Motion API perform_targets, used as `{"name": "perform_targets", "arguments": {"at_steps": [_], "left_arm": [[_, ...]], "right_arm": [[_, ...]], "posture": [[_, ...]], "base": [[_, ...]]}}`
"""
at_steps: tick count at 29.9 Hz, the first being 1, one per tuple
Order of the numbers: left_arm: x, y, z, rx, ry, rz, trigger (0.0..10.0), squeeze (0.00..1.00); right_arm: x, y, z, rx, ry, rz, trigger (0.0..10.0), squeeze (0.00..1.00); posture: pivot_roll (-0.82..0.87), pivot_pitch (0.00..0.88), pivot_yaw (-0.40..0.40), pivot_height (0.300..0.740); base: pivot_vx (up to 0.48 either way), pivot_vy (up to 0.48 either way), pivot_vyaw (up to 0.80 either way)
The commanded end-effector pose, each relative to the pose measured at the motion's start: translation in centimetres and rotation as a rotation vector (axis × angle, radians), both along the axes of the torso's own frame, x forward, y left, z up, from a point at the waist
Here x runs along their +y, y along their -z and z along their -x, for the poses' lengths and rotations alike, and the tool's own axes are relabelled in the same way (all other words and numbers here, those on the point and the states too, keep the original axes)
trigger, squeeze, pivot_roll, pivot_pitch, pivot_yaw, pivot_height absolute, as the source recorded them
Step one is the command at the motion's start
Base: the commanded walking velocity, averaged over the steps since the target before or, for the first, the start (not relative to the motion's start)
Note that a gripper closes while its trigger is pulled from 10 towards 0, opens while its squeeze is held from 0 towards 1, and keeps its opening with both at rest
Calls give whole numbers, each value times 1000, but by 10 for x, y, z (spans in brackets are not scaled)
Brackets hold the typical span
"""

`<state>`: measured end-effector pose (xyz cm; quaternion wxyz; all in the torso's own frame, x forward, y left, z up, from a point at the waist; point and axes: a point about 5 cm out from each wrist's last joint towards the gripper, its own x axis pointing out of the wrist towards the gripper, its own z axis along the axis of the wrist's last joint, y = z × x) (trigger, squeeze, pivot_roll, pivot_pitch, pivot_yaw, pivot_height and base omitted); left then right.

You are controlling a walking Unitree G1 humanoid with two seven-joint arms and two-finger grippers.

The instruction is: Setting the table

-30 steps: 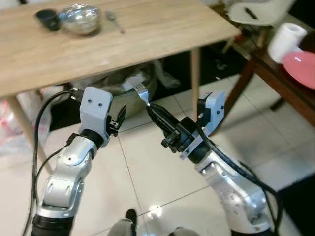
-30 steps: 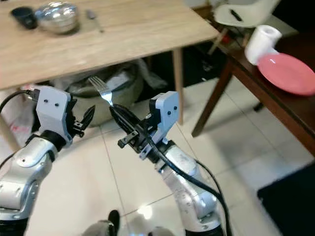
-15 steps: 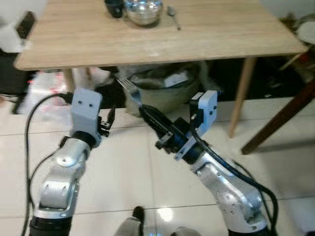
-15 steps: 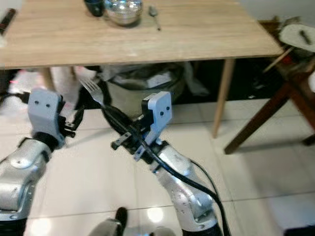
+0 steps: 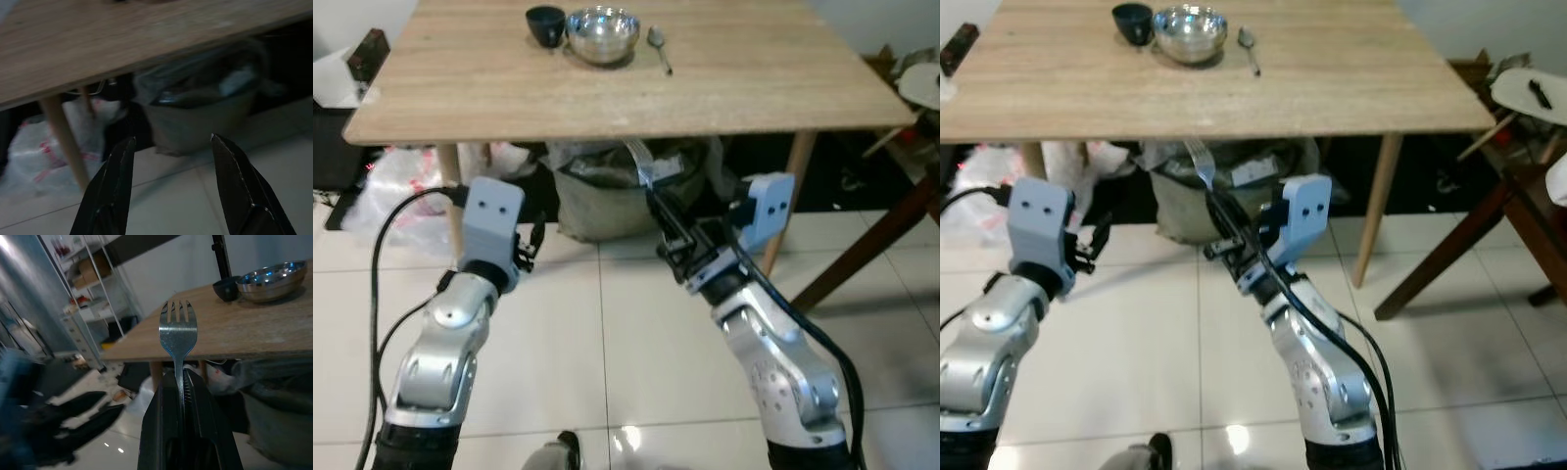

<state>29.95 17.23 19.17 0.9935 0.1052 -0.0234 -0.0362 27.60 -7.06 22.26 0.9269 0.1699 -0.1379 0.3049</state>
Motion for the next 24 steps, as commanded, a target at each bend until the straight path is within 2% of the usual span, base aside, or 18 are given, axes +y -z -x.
{"name": "perform_targets", "arguments": {"at_steps": [1,8,17,23,24], "left_arm": [[-5,5,0,19,14,2,10000,0],[-5,5,0,15,14,2,10000,0],[-6,0,2,-34,37,-19,10000,0],[-2,-7,9,-84,63,-7,10000,0],[1,-10,17,-79,136,8,10000,0]], "right_arm": [[-5,5,-2,12,30,12,10000,0],[-6,5,-2,13,42,16,10000,0],[-15,6,-10,15,132,6,10000,0],[-21,12,-25,46,240,35,10000,0],[-24,18,-35,72,299,67,10000,0]], "posture": [[-77,99,55,740],[-78,99,53,740],[-76,99,55,740],[-77,99,57,740],[-66,99,56,740]], "base": [[424,0,0],[428,0,0],[432,0,0],[434,0,0],[439,0,0]]}}
